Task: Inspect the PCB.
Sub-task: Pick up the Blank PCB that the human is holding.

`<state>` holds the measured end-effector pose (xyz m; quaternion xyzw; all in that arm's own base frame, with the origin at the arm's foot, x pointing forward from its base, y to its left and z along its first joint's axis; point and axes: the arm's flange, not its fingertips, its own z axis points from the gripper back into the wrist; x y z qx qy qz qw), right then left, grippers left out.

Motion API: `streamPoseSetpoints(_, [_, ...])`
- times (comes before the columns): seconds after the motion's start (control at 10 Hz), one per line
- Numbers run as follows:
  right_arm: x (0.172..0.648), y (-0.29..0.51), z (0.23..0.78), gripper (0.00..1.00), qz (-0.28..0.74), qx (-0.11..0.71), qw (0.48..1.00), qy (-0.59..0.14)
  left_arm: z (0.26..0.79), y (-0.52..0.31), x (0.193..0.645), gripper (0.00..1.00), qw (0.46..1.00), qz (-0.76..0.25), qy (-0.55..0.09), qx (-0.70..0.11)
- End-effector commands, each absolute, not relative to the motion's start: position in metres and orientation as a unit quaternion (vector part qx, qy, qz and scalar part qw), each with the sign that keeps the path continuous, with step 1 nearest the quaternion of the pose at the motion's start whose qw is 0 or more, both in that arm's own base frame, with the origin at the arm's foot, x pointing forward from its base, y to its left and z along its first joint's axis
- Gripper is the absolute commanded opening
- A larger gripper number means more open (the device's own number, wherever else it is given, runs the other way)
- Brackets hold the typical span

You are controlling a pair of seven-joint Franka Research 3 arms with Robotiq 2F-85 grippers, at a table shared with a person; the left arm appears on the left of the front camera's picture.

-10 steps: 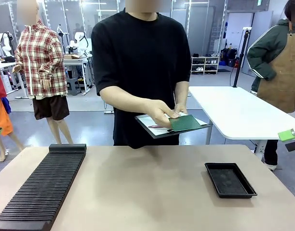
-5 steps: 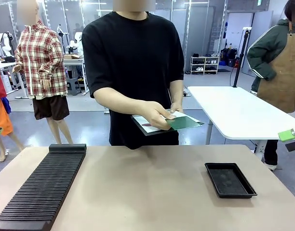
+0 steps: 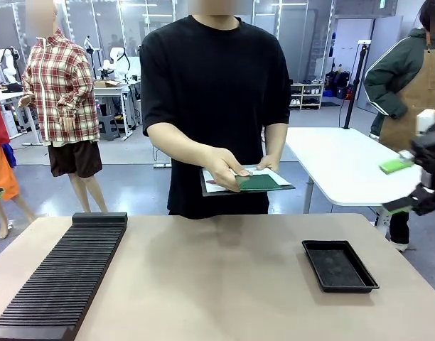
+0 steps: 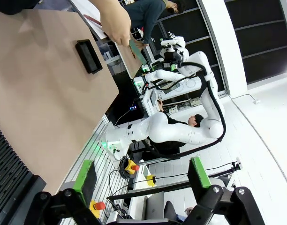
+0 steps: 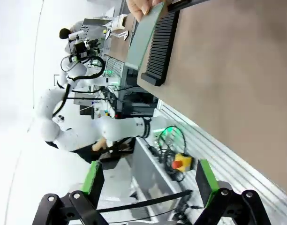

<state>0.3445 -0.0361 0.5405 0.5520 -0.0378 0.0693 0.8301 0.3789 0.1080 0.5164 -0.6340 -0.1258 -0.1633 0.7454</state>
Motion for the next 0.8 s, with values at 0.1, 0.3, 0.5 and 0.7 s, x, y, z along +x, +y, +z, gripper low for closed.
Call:
streamPoseSetpoints(0.1, [0.390,0.009,0.531,1.00,-0.021,0.574,0.818,0.025,0.520,0.109,0.381,1.00,0.743,-0.168,-0.122,-0.636])
streamPoseSetpoints(0.3, [0.402,0.040,0.515,1.00,-0.041,0.584,0.810,0.041,0.520,0.109,0.381,1.00,0.743,-0.168,-0.122,-0.636])
streamPoseSetpoints(0.5, [0.412,0.061,0.500,1.00,-0.054,0.601,0.796,0.043,0.520,0.109,0.381,1.00,0.743,-0.168,-0.122,-0.636])
streamPoseSetpoints(0.7, [0.423,0.081,0.488,1.00,-0.067,0.611,0.788,0.032,0.520,0.109,0.381,1.00,0.743,-0.168,-0.122,-0.636])
